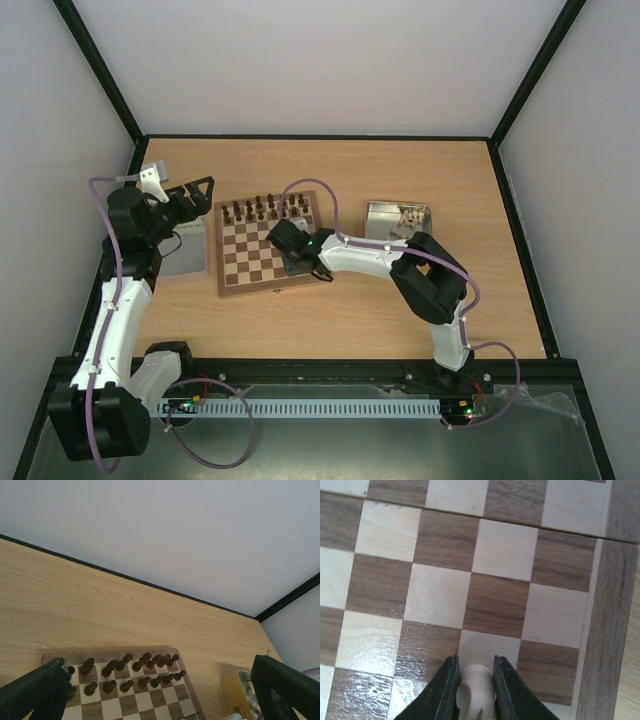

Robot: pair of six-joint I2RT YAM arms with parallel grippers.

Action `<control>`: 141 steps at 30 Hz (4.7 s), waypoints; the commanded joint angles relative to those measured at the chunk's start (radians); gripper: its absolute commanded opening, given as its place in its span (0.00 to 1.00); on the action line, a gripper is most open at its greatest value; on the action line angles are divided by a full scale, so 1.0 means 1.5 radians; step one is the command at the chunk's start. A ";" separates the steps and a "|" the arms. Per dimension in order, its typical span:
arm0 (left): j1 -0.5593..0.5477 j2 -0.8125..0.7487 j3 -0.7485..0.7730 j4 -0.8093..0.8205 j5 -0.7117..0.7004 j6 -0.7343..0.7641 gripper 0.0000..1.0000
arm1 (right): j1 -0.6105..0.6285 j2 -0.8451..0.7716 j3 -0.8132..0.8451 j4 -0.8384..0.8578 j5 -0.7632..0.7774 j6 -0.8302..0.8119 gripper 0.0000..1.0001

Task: Set up the chess pieces on the board
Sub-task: Place the chess piece on the chessboard, then pick up the chess piece from the storage box, then place the chess piece on the chessboard.

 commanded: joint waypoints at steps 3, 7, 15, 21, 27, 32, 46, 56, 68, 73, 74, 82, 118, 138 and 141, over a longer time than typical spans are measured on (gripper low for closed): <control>-0.001 -0.007 -0.007 0.005 -0.005 -0.001 1.00 | 0.000 -0.010 -0.005 -0.029 0.025 0.005 0.11; -0.001 -0.007 -0.007 0.005 -0.005 0.000 1.00 | 0.001 -0.028 -0.027 -0.031 0.003 -0.001 0.09; -0.001 -0.007 -0.008 0.004 -0.006 0.000 1.00 | 0.011 -0.050 -0.056 -0.031 -0.021 -0.006 0.09; -0.002 -0.007 -0.009 0.005 -0.006 -0.002 1.00 | 0.013 -0.036 -0.054 -0.028 -0.025 -0.005 0.10; -0.002 -0.009 -0.008 0.005 -0.006 -0.001 1.00 | 0.013 -0.062 -0.047 -0.032 -0.014 0.003 0.23; -0.001 -0.010 -0.009 0.004 -0.006 -0.001 1.00 | 0.012 -0.104 -0.037 -0.034 -0.017 0.007 0.31; -0.002 -0.010 -0.007 0.002 -0.006 0.002 1.00 | -0.112 -0.313 -0.150 -0.001 0.118 0.056 0.36; -0.002 -0.002 -0.008 0.007 -0.003 -0.002 1.00 | -0.375 -0.355 -0.313 0.028 0.010 0.020 0.39; -0.002 0.000 -0.008 0.006 -0.004 0.000 1.00 | -0.431 -0.274 -0.331 0.069 0.043 -0.002 0.33; -0.002 0.003 -0.008 0.007 -0.004 0.000 1.00 | -0.446 -0.242 -0.315 0.094 0.038 -0.020 0.28; -0.002 0.003 -0.009 0.007 -0.004 0.000 1.00 | -0.447 -0.237 -0.314 0.099 0.038 -0.018 0.28; -0.002 0.010 -0.010 0.014 -0.004 -0.005 1.00 | -0.464 -0.208 -0.298 0.124 0.054 -0.007 0.21; -0.002 0.011 -0.010 0.014 -0.005 -0.005 1.00 | -0.465 -0.280 -0.269 0.075 0.008 -0.004 0.08; -0.003 0.002 -0.017 0.020 0.000 -0.012 1.00 | -0.142 -0.169 -0.141 0.086 -0.050 0.043 0.09; -0.003 0.000 -0.018 0.020 0.000 -0.012 1.00 | -0.121 -0.140 -0.129 0.093 -0.061 0.043 0.09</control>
